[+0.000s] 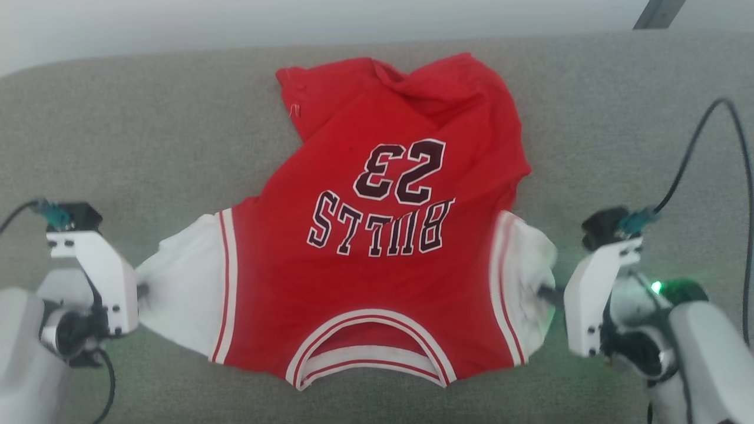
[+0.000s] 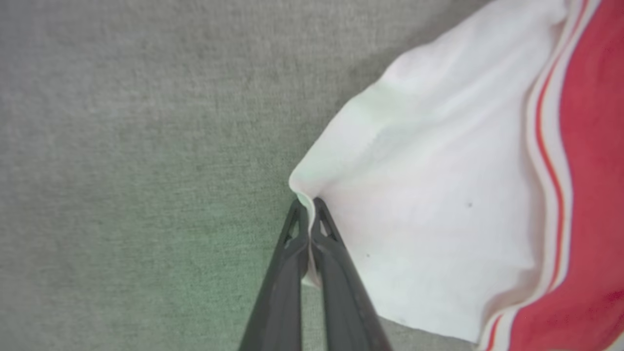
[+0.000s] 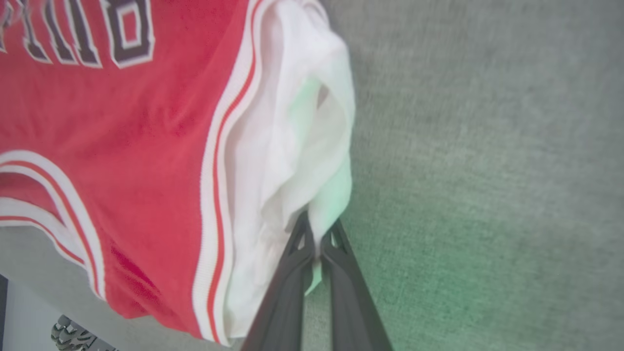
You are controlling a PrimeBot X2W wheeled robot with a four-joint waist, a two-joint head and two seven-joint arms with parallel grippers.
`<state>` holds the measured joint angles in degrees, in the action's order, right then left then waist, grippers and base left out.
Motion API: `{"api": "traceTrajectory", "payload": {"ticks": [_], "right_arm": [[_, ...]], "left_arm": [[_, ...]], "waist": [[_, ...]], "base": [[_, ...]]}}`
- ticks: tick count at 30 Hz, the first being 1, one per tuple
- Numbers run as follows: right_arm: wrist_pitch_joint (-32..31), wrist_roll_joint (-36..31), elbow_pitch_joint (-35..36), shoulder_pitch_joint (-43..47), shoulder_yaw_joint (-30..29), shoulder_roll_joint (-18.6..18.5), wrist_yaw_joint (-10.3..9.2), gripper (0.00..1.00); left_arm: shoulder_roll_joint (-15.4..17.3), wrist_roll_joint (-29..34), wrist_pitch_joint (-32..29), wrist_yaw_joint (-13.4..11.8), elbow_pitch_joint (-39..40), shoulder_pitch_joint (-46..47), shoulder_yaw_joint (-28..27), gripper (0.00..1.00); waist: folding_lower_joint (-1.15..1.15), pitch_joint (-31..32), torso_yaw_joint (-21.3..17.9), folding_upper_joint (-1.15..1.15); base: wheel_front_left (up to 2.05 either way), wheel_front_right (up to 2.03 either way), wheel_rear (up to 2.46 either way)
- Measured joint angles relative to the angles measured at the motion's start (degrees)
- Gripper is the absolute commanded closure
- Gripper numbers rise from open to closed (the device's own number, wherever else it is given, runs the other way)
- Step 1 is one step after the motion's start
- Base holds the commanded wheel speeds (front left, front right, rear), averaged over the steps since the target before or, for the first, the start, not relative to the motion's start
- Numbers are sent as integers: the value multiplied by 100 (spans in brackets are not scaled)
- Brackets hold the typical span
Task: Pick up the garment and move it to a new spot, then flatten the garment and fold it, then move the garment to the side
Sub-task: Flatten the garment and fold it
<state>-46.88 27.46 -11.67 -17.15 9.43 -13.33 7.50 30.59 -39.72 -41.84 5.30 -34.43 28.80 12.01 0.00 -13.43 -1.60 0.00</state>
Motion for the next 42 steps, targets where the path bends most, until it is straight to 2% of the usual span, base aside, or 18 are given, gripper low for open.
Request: {"api": "traceTrajectory", "payload": {"ticks": [10,16,20,29,35,42], "right_arm": [[115,779,547,-822,16,-326,-2,100],[459,895,544,-1915,392,-690,-1,100],[778,1051,337,-2557,733,-806,-1,100],[1759,1433,-349,-3922,1416,-972,-1,100],[2258,1628,-828,-4547,1824,-1048,-1,100],[2719,1836,-1341,-5038,2212,-1099,-1,100]], "left_arm": [[275,20,-316,-73,928,482,-4,100],[442,120,-383,-103,1397,1210,-32,100],[521,236,-322,-178,1381,1752,-55,100],[452,517,292,-101,948,2977,-36,100],[382,722,712,-74,661,3595,18,100],[319,794,934,-21,279,4046,108,100]], "waist": [[0,580,-38,0],[0,1055,-102,0],[0,1259,-160,0],[0,1412,-227,0],[0,1478,-208,0],[0,1457,-170,0]], "base": [[0,0,0],[0,0,0],[0,0,0],[0,0,0],[0,0,0],[0,0,0]]}}
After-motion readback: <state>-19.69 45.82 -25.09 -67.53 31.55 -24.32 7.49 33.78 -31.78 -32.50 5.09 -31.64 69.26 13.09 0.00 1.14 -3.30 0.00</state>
